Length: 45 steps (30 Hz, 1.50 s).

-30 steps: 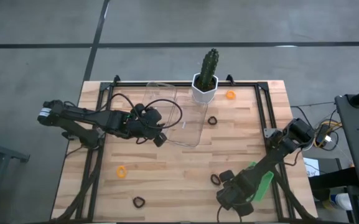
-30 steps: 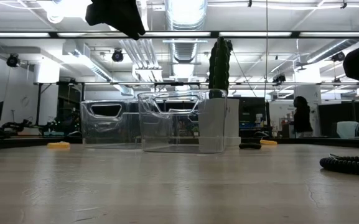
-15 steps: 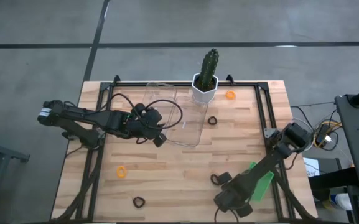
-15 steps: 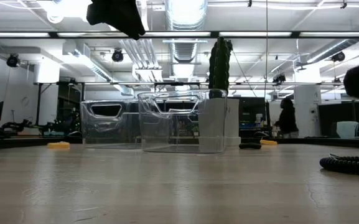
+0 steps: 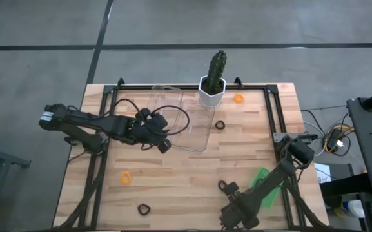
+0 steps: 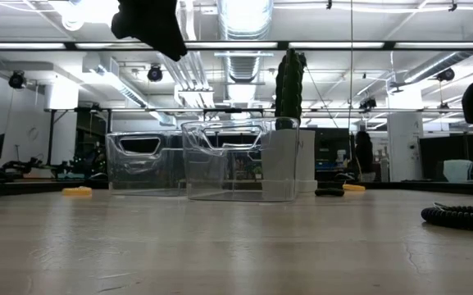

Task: Sort items
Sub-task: Put the purple keychain into the green bin

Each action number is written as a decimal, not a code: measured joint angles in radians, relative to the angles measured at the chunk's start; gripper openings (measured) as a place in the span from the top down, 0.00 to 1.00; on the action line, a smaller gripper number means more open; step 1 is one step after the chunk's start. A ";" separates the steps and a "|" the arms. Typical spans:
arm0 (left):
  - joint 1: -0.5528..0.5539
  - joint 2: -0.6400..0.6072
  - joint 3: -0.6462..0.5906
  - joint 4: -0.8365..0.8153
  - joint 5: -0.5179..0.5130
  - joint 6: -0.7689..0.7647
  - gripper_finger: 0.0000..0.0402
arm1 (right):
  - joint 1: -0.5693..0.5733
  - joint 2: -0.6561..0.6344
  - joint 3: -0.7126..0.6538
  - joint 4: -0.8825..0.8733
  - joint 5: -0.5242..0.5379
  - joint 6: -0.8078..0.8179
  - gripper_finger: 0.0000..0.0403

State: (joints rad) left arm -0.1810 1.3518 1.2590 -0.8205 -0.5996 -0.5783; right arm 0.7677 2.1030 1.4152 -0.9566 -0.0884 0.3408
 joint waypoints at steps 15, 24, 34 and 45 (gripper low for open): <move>0.000 0.000 -0.038 0.013 0.009 0.009 0.68 | -0.001 0.007 0.079 -0.084 0.039 0.060 0.96; -0.001 0.000 -0.037 0.023 0.007 0.070 0.68 | -0.011 -0.027 0.216 -0.244 0.042 0.153 0.97; -0.061 -0.028 -0.095 0.274 -0.048 0.266 0.68 | -0.032 -0.153 0.298 -0.273 0.114 0.383 0.97; -0.089 -0.382 -0.383 0.547 -0.042 0.299 0.68 | -0.029 -0.404 0.205 -0.416 0.158 0.471 0.97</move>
State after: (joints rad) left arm -0.2700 0.9698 0.8760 -0.2730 -0.6417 -0.2793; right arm 0.7391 1.6986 1.6207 -1.3731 0.0698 0.8121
